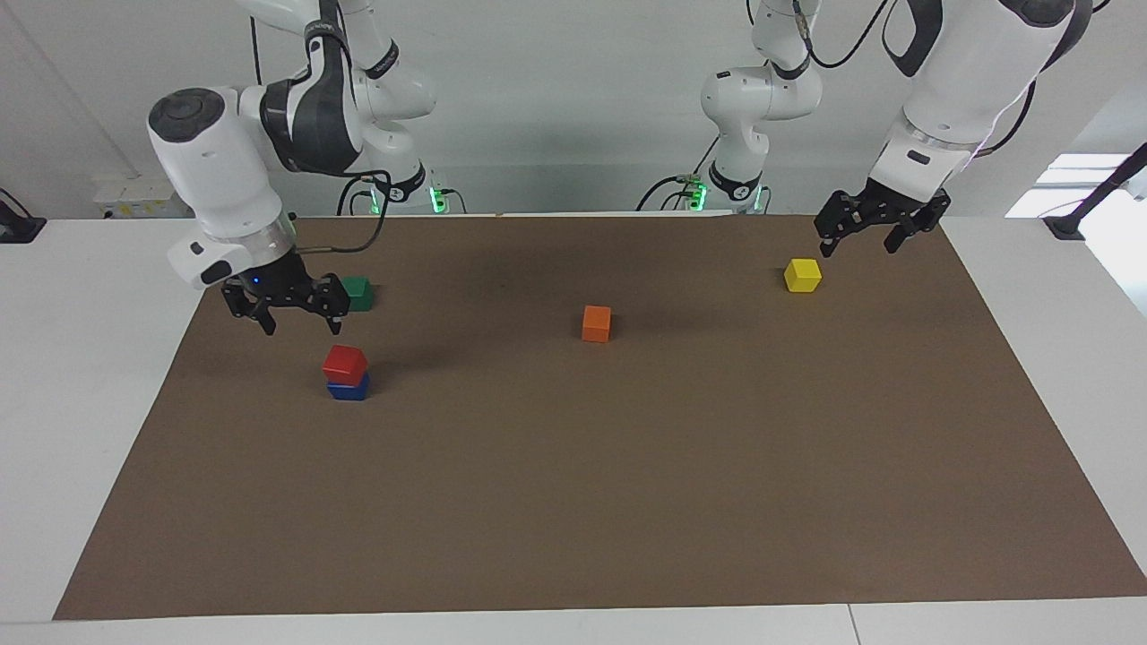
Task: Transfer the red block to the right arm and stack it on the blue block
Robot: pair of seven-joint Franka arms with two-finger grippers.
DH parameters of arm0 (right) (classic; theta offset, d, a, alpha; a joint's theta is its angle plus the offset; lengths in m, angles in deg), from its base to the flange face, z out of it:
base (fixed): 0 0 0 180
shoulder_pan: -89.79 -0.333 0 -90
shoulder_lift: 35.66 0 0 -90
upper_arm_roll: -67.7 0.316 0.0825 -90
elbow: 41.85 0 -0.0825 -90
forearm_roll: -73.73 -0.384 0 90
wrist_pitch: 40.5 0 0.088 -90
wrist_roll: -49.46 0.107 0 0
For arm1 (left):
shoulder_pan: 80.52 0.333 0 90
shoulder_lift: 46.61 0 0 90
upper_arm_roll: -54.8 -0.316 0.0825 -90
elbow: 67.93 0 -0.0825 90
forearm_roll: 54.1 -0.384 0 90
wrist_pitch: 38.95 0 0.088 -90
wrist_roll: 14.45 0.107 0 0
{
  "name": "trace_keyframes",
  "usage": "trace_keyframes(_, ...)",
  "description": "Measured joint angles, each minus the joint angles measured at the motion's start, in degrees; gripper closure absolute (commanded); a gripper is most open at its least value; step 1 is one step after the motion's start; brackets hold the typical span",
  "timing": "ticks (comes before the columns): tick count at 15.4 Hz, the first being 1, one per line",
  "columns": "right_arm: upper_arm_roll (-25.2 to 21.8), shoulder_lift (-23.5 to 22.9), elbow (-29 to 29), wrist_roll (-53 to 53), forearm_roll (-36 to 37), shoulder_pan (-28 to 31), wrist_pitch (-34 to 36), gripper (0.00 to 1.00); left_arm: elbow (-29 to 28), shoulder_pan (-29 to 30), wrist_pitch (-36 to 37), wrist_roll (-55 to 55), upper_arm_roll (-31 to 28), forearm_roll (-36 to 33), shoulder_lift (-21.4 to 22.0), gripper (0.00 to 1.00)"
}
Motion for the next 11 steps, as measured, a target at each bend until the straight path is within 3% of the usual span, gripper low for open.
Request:
trace_keyframes(2, -0.19, 2.33, -2.09, -0.58, 0.00, 0.05, 6.08, 0.00, 0.00, 0.00, 0.06, 0.00, -0.11, 0.00, 0.00, 0.00)
trace_keyframes(7, -0.26, 4.77, -13.65, -4.53, 0.00, 2.73, 31.04, 0.00, 0.00, 0.00, 1.19, -0.07, -0.38, 0.00, 0.00, 0.00)
trace_keyframes(11, -0.29, 4.24, -17.36, -6.83, -0.05, 3.98, 36.94, 0.00, 0.00, 0.00, 1.70, -0.86, -0.43, 0.00, 0.00, 0.00)
